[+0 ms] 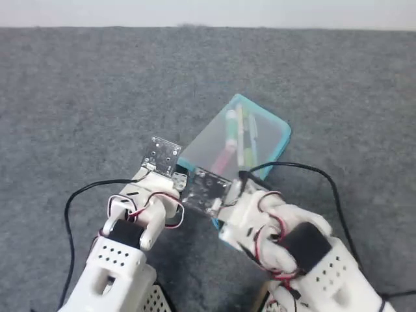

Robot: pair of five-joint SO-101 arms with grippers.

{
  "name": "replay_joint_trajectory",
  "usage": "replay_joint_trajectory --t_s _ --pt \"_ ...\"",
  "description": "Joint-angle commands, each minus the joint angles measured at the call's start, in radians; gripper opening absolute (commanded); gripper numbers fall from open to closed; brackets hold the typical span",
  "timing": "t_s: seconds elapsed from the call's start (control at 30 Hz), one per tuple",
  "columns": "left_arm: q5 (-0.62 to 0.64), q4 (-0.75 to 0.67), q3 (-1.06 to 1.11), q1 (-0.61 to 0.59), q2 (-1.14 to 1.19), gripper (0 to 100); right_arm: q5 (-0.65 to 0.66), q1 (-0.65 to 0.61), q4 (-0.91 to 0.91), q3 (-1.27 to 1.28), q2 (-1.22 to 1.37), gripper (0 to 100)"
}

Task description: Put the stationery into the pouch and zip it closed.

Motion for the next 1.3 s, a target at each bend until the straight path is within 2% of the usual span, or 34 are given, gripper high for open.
replay_joint_trajectory --t_s 0.0,0.17,0.6,0.77,0.83,0.93,1.0,1.1,1.27 --pt "0.015 -0.011 -0.084 -0.044 0.012 1 0.104 0.128 -0.110 0.178 -0.065 28.8" --pt "0.015 0.048 -0.120 -0.044 0.017 1 0.157 0.157 -0.325 0.405 -0.079 28.9" --pt "0.015 0.051 -0.122 -0.043 0.017 1 0.158 0.159 -0.727 0.516 -0.068 28.5" --pt "0.015 0.051 -0.122 -0.043 0.017 1 0.155 0.165 -0.751 0.497 -0.068 26.8" --pt "0.015 0.051 -0.122 -0.043 0.017 1 0.150 0.165 -0.750 0.465 -0.068 18.2" --pt "0.015 0.051 -0.119 -0.043 0.012 1 0.150 0.165 -0.751 0.419 -0.065 0.0" --pt "0.015 0.051 -0.119 -0.043 0.009 1 0.147 0.166 -0.748 0.394 -0.041 2.7" --pt "0.015 0.051 -0.124 -0.043 0.009 2 0.103 0.194 -0.748 0.321 0.079 0.9" --pt "0.015 0.052 -0.124 -0.041 0.008 11 0.029 0.295 -0.757 0.094 0.418 0.7"
